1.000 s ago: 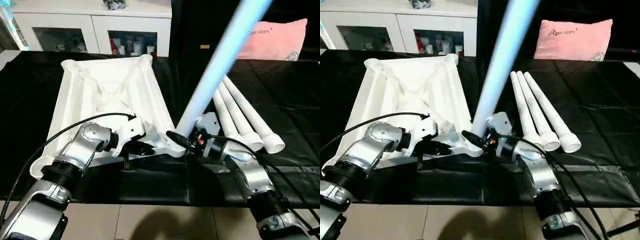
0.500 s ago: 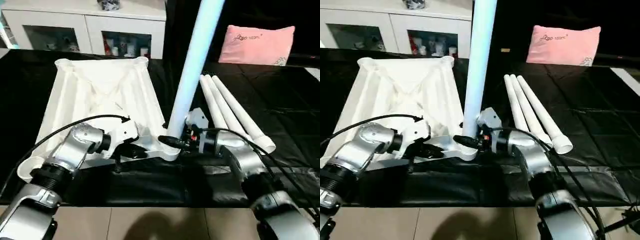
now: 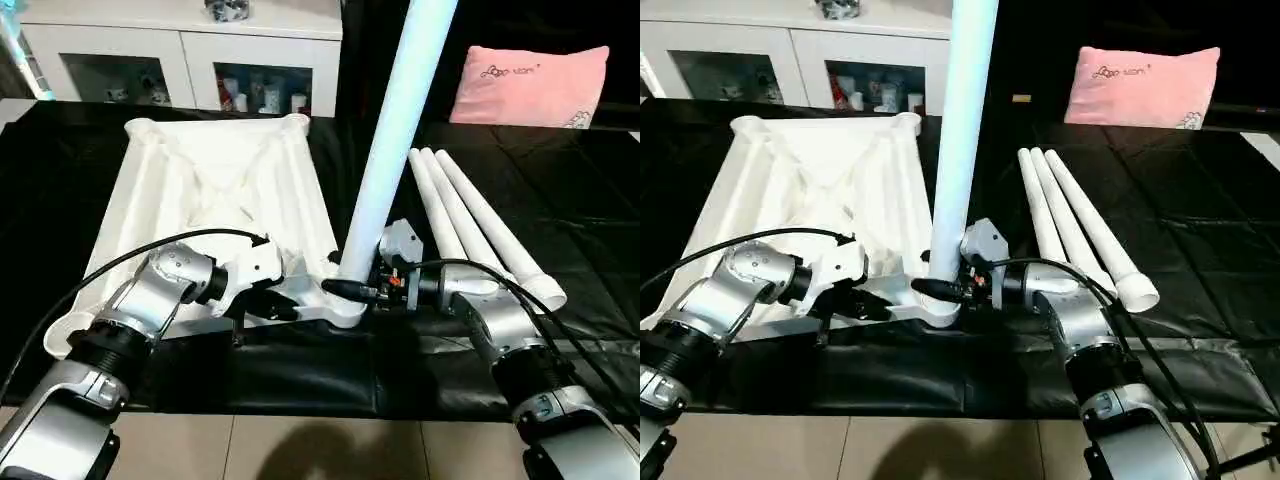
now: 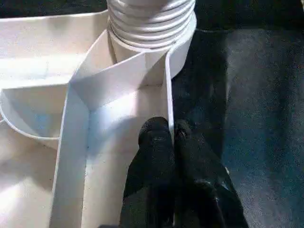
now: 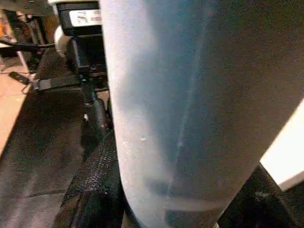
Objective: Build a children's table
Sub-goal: Rotate leg to tighten
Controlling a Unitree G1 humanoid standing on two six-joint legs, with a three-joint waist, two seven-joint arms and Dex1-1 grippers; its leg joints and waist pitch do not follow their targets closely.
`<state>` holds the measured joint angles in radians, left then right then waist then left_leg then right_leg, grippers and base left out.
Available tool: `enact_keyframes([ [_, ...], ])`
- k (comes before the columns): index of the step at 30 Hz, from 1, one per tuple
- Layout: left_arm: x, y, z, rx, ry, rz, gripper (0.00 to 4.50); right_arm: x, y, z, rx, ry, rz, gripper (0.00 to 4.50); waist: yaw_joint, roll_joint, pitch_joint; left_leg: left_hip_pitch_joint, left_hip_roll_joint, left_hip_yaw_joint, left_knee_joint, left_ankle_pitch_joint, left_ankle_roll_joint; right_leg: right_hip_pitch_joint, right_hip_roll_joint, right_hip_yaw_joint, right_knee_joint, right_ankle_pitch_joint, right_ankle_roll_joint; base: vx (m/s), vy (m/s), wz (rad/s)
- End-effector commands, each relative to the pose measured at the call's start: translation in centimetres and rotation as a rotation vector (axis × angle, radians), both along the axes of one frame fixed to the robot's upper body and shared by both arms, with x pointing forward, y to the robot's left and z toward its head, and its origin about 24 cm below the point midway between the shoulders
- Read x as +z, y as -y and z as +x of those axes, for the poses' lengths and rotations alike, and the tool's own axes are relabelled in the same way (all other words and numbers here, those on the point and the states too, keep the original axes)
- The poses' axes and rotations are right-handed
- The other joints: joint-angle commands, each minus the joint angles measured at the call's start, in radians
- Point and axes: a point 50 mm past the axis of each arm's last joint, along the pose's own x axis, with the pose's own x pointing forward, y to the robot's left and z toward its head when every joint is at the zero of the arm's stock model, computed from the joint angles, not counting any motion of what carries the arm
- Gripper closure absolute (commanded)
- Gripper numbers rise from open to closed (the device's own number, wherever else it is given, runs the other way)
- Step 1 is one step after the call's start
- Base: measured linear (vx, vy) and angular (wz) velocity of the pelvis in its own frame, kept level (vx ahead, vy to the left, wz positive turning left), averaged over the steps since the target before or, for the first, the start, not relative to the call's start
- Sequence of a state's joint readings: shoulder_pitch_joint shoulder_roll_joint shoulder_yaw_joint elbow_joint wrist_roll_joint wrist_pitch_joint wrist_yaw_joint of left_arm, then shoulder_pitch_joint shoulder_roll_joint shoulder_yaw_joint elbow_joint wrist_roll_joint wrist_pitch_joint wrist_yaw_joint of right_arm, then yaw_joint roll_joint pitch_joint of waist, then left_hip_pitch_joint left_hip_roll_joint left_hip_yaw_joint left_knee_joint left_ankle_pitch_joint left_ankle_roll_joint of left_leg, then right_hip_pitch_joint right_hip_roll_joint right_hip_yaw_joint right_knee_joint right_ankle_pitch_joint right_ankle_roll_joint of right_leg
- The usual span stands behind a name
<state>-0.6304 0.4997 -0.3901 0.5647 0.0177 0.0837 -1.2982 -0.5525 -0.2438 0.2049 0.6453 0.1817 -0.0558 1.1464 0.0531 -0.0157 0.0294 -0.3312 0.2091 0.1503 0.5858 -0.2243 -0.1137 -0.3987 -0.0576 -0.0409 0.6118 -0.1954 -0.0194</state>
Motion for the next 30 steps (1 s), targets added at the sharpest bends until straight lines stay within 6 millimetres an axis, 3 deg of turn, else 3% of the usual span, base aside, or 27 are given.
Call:
enact_keyframes([
  [1, 0.3, 1.0, -0.2, -0.104, -0.006, 0.028, 4.5, -4.9, 0.2, -2.7, 0.081, -0.195, -0.159, 2.58, 0.0, 0.024, -0.047, -0.007, 0.016, 0.013, -0.07, -0.126, 0.034, 0.06, -0.062, 0.036, -0.054, 0.012, -0.285, 0.0, 0.0, 0.0],
  [5, 0.1, 1.2, -0.4, -0.149, -0.016, 0.047, 4.5, -4.7, -0.1, -2.7, 0.116, -0.196, -0.16, 2.58, 0.003, 0.013, -0.044, -0.008, 0.017, 0.013, -0.074, -0.145, 0.031, 0.059, -0.064, 0.038, -0.059, -0.057, -0.269, 0.0, 0.0, 0.0],
  [13, 0.4, 1.0, -0.3, -0.142, -0.023, 0.036, 4.5, -4.7, -0.4, -2.9, 0.136, -0.194, -0.155, 2.58, 0.005, 0.016, -0.045, -0.008, 0.017, 0.012, -0.075, -0.138, 0.029, 0.058, -0.066, 0.038, -0.058, -0.053, -0.264, 0.0, 0.0, 0.0],
  [15, 0.4, 0.9, -0.3, -0.139, -0.024, 0.036, 4.5, -4.7, -0.6, -2.9, 0.138, -0.194, -0.152, 2.58, 0.004, 0.009, -0.045, -0.009, 0.016, 0.013, -0.074, -0.134, 0.03, 0.059, -0.065, 0.038, -0.059, -0.051, -0.262, 0.0, 0.0, 0.0],
  [18, 0.3, 0.7, -0.3, -0.132, -0.022, 0.041, 4.5, -4.7, -0.7, -2.9, 0.142, -0.195, -0.15, 2.58, 0.005, 0.013, -0.044, -0.009, 0.017, 0.013, -0.075, -0.137, 0.03, 0.057, -0.066, 0.038, -0.059, -0.058, -0.262, 0.0, 0.0, 0.0],
  [21, 0.3, 0.6, -0.2, -0.121, -0.022, 0.041, 4.5, -4.8, -0.7, -3.0, 0.146, -0.197, -0.15, 2.58, 0.005, 0.005, -0.044, -0.009, 0.017, 0.013, -0.075, -0.133, 0.034, 0.057, -0.066, 0.038, -0.06, -0.07, -0.257, 0.0, 0.0, 0.0],
  [27, 0.1, 0.3, -0.2, -0.077, -0.027, 0.039, 4.5, -5.0, -0.8, -3.0, 0.141, -0.194, -0.159, 2.58, 0.005, 0.009, -0.043, -0.008, 0.017, 0.013, -0.076, -0.137, 0.033, 0.055, -0.067, 0.039, -0.061, -0.078, -0.255, 0.0, 0.0, 0.0],
  [30, 0.3, 0.0, 0.1, 0.039, -0.029, -0.019, 4.5, -5.2, -0.7, -2.6, 0.048, -0.188, -0.165, 2.58, 0.004, 0.011, -0.04, -0.008, 0.018, 0.012, -0.08, -0.154, 0.021, 0.053, -0.068, 0.039, -0.063, -0.103, -0.252, 0.0, 0.0, 0.0],
])
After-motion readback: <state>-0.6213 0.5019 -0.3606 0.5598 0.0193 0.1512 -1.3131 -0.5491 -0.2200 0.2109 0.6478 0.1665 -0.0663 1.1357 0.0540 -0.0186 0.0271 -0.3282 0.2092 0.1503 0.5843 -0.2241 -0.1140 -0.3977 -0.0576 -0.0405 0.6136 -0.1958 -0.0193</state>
